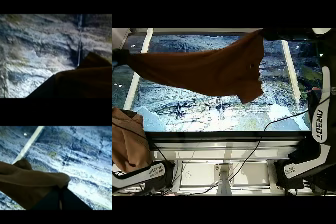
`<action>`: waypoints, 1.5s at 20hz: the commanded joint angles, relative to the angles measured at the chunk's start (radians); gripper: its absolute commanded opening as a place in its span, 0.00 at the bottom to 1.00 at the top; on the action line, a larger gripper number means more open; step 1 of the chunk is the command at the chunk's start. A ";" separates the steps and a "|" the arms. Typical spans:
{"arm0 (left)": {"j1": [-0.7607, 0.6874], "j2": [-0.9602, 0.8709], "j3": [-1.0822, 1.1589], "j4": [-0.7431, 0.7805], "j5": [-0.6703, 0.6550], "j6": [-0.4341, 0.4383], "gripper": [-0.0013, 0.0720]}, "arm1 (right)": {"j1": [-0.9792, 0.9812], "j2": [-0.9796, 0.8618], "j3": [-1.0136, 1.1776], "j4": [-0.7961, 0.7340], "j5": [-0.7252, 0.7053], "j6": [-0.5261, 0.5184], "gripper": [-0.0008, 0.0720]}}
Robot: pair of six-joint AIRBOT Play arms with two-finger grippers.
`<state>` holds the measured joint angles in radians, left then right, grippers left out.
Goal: Fold the clothes and pants, and hang the long-sleeved shirts on hangers.
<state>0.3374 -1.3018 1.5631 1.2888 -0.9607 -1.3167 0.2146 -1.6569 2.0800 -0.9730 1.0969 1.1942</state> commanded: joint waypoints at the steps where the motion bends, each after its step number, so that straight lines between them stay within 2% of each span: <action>1: 0.001 0.103 0.001 0.000 0.167 0.000 0.04 | -0.004 0.089 0.002 -0.013 -0.025 -0.012 0.04; 6: -0.001 0.266 0.001 0.000 0.400 0.000 0.04 | -0.004 0.267 0.002 -0.081 -0.039 -0.014 0.04; 13: -0.001 0.431 0.001 0.000 0.419 0.000 0.04 | -0.004 0.517 0.002 -0.068 0.096 -0.009 0.04; 18: -0.001 0.475 -0.001 -0.035 0.408 -0.001 0.04 | -0.004 0.579 -0.003 -0.064 0.098 -0.005 0.04; 21: -0.001 0.423 -0.002 -0.101 0.306 -0.001 0.04 | -0.004 0.569 -0.116 -0.117 0.079 -0.006 0.04; 25: -0.018 0.254 -0.002 -0.238 0.102 0.000 0.04 | -0.004 0.475 -0.302 -0.182 0.070 0.001 0.04; 29: -0.131 0.018 -0.028 -0.275 0.080 0.005 0.04 | -0.004 0.303 -0.400 -0.186 -0.020 0.001 0.04; 30: -0.160 -0.051 -0.028 -0.276 0.099 0.029 0.04 | -0.004 0.249 -0.400 -0.187 -0.045 0.000 0.04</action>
<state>0.2443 -1.1954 1.5429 1.0523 -0.8391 -1.3148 0.2111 -1.2926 1.7321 -1.1477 1.1179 1.1942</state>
